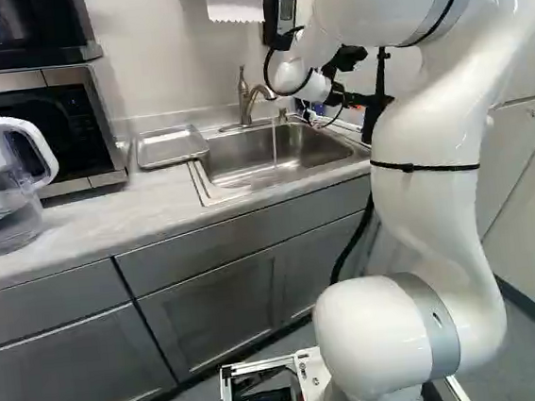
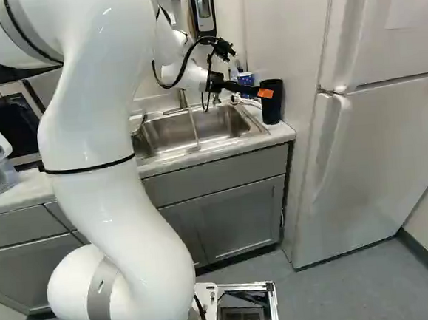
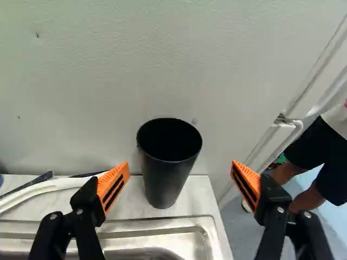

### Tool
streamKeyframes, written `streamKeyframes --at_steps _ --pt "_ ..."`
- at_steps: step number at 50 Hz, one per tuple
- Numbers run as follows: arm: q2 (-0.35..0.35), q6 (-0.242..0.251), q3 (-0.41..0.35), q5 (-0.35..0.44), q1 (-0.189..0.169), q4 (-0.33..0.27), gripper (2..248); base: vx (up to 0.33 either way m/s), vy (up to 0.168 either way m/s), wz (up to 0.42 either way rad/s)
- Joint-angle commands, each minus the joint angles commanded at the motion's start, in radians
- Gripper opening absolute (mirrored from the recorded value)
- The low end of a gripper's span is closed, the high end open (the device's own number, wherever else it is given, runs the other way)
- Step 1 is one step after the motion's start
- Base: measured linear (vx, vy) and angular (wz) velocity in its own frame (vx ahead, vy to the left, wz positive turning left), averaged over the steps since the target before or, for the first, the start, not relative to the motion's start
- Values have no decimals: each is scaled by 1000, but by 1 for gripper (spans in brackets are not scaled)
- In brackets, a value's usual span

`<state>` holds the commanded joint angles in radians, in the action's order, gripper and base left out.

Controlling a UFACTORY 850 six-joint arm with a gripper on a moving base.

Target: Rinse the cup and place it in the tray

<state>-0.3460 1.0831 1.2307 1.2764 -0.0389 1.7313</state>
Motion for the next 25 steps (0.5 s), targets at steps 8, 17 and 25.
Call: streamKeyframes --at_steps 8,17,25 --pt "0 0 0 13 0 0 247 0 0 0" --pt "0 0 0 13 0 -7 247 0 0 0" --pt "0 0 0 13 0 -39 247 0 0 0"
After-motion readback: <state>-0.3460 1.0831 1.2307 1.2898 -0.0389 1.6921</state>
